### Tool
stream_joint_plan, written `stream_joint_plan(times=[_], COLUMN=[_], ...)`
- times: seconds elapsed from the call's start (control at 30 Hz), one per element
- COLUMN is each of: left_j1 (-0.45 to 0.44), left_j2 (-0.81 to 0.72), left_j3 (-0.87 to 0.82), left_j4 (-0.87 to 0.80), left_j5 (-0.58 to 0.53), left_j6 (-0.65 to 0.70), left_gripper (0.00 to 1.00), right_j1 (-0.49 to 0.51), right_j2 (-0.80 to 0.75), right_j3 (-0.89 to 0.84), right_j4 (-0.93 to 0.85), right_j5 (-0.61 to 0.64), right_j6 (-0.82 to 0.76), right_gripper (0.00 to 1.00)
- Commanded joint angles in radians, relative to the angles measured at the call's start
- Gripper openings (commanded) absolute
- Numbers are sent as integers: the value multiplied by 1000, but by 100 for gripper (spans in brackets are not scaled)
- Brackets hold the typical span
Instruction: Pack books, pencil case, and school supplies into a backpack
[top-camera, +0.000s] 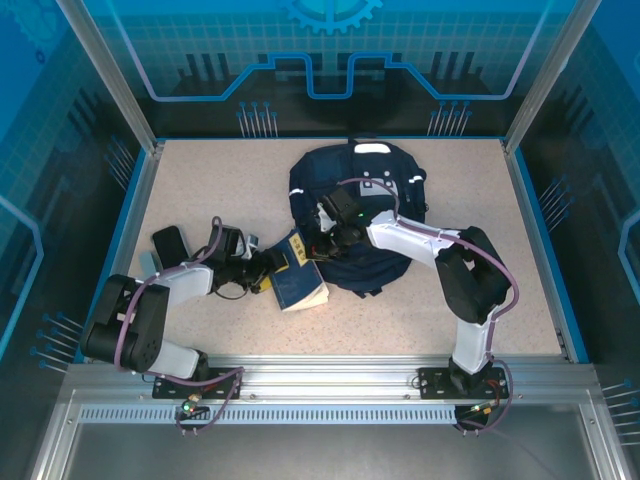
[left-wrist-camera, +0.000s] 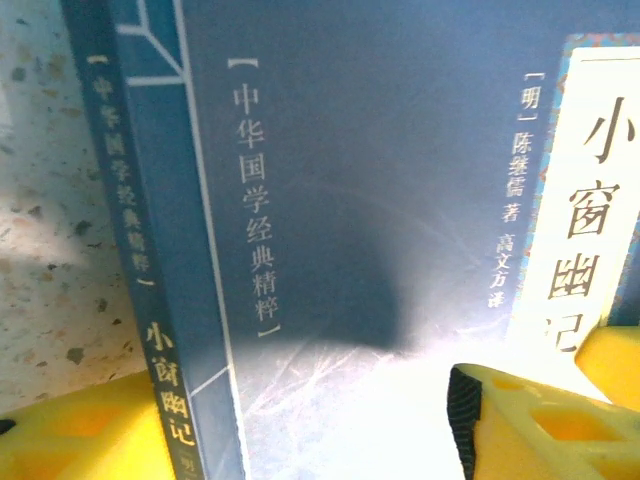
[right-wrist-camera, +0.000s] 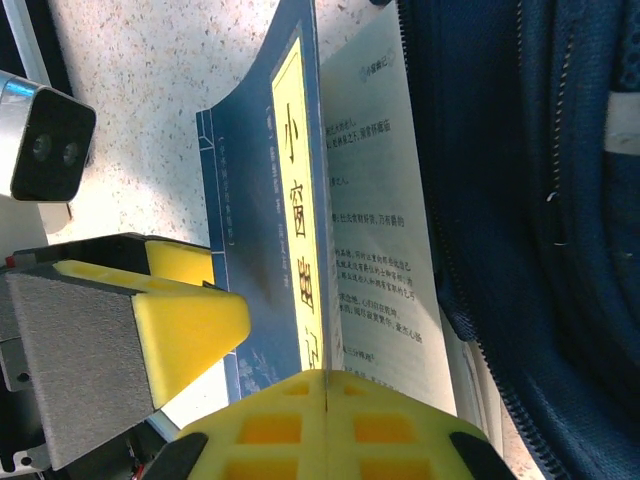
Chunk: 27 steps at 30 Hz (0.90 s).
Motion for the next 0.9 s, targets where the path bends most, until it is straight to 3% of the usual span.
stream_joint_plan(times=[0.0,0.13,0.3,0.4,0.6,0.77,0.87], left_j1=[0,0,1,3,7,10,11], left_j2=[-13,-38,-78,-102,-211,-365,-442], left_j3=[-21,-27,-23,-17,17,115,176], left_j4=[51,62,44,15,-177,-471,-571], left_j5=[51,56,36,14,-124,-332,-396], left_j6=[-1,-1,5,16,79,188,224], left_gripper=[62,50,33,23,8,7,7], right_j1=[-20,-20,-19,-21,-25,-40,-52], right_j2=[-37,-39,-54,-80,-138,-187,-226], right_j3=[-11,-10,-7,-12,-31,-66,-112], right_j4=[7,-1,-26,-46,-79,-80,-31], right_j5=[2,5,37,77,163,208,203], right_j6=[11,11,7,-3,-15,-17,-9], right_gripper=[4,14,43,54,69,76,77])
